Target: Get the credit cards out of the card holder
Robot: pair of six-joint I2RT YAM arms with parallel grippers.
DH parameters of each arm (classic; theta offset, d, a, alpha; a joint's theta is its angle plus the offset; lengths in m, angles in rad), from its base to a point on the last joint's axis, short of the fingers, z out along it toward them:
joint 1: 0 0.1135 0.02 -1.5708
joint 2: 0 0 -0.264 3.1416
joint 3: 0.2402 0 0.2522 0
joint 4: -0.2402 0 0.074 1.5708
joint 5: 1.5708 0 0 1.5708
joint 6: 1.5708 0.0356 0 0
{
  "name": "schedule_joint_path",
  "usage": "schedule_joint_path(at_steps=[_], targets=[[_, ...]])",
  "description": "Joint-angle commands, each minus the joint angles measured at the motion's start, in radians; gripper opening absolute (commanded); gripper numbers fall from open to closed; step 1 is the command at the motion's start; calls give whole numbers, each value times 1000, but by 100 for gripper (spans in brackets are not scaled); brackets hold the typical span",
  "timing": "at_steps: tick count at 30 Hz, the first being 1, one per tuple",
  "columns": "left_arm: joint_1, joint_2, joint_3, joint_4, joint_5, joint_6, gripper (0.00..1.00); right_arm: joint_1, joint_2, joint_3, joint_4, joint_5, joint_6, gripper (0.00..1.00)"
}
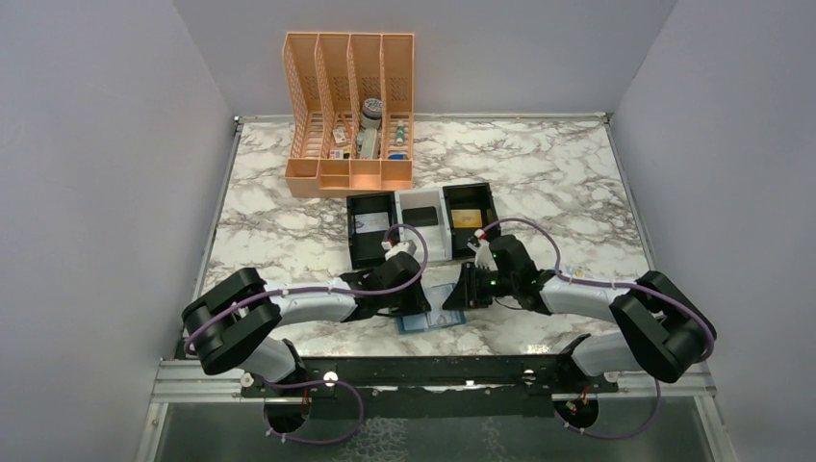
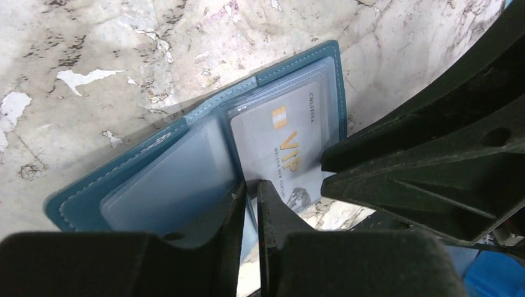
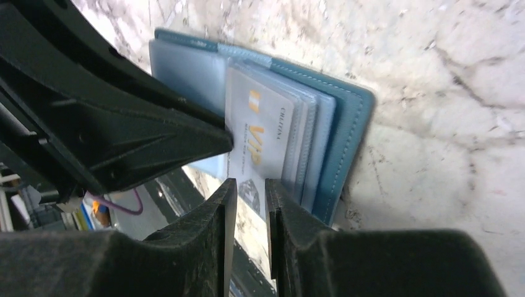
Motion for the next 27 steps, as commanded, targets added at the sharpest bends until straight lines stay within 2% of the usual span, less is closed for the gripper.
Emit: schedule_joint_path(at_steps=[1,3,7,10,16,20,22,27], targets=[[3,-24,-8,-43,-41,12,20,1,30,8,-53,171,-1,25],[4,-33,-21,-30,-35,1,28,1,51,-6,-30,147,-4,25],[5,-31,-67,62,9,-52,34,1,95,-55,49,96,31,24],[5,-25,-117,143,30,-110,33,2,106,-78,70,94,44,24],[5,-57,-208,217,9,-210,23,2,91,-92,49,119,43,24],[5,-108,-214,170,-32,-216,23,1,95,-90,44,122,39,24],[5,-128,-217,151,-46,-219,28,1,97,-90,45,122,40,24],[5,-142,-248,188,-45,-235,30,1,109,-87,54,115,39,24]])
